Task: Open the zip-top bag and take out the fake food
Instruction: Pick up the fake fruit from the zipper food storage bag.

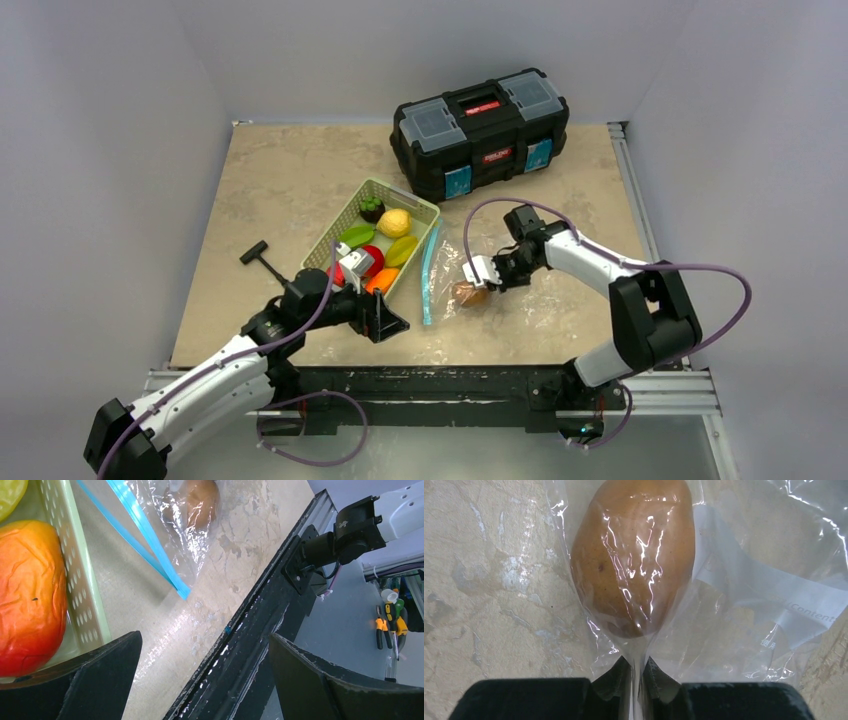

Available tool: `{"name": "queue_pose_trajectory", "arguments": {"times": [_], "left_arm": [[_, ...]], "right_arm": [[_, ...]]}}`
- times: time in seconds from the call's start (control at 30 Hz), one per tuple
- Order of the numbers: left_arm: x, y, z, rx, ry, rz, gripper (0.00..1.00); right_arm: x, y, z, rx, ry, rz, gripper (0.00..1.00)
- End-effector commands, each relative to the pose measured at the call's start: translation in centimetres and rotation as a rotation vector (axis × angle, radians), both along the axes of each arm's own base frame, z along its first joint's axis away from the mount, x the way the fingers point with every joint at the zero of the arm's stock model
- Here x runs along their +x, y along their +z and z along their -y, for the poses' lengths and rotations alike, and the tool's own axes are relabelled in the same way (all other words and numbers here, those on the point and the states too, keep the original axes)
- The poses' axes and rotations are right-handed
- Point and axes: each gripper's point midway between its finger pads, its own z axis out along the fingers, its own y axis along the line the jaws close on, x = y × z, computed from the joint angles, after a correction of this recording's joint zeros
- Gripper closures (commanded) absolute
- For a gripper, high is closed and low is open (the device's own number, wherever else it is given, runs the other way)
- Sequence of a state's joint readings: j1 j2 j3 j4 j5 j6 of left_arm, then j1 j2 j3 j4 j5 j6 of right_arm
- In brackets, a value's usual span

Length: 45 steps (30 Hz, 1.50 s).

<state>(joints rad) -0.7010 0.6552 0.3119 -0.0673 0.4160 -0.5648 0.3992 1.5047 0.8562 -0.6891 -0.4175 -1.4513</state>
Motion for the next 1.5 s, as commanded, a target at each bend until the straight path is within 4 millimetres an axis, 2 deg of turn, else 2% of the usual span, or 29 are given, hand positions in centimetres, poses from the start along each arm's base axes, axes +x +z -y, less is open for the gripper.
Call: {"name": "queue_pose_trajectory", "arguments": {"times": [0.0, 0.17, 0.27, 0.37, 0.47, 0.7, 0.83, 1.0, 1.13, 1.33, 1.47], "left_arm": [[0.2, 0.6, 0.2, -0.025, -0.01, 0.036, 0.04], [0.1, 0.8, 0.2, -0.026, -0.013, 0.037, 0.04], [0.0, 1.2, 0.2, -0.03, -0.016, 0.041, 0.04], [0.0, 1.3, 0.2, -0.033, -0.017, 0.042, 0.05], [0.0, 1.2, 0.2, -0.03, -0.018, 0.039, 0.05], [-0.1, 1.2, 0.1, -0.031, -0.018, 0.035, 0.05], [-0.1, 1.1, 0.1, -0.029, -0.016, 0.034, 0.05], [-0.1, 0.8, 0.1, -0.024, -0.012, 0.03, 0.05], [-0.1, 0.7, 0.1, -0.022, -0.011, 0.028, 0.05], [-0.1, 0.6, -0.1, -0.02, -0.007, 0.026, 0.05], [-0.3, 0.6, -0.2, -0.017, -0.007, 0.024, 0.05]], "right_arm": [[0.8, 2.1, -1.3, 0.056, 0.011, 0.032, 0.8], [0.4, 4.4, -1.5, 0.102, 0.01, 0.079, 0.57], [-0.2, 6.0, -1.9, 0.143, 0.021, 0.081, 0.5], [-1.1, 6.7, -2.5, 0.18, 0.037, 0.061, 0.45], [-1.8, 6.5, -3.5, 0.208, 0.057, 0.028, 0.43], [-1.0, 4.5, -4.6, 0.149, 0.03, 0.025, 0.4], [-0.9, 3.1, -4.9, 0.109, 0.024, 0.01, 0.41], [-1.1, 1.2, -4.6, 0.064, 0.018, -0.005, 0.49], [-1.2, 0.2, -4.4, 0.041, 0.017, -0.019, 0.61], [-1.3, -0.2, -4.2, 0.022, 0.025, -0.028, 0.79], [-1.3, -0.2, -3.9, 0.01, 0.032, -0.017, 0.86]]}}
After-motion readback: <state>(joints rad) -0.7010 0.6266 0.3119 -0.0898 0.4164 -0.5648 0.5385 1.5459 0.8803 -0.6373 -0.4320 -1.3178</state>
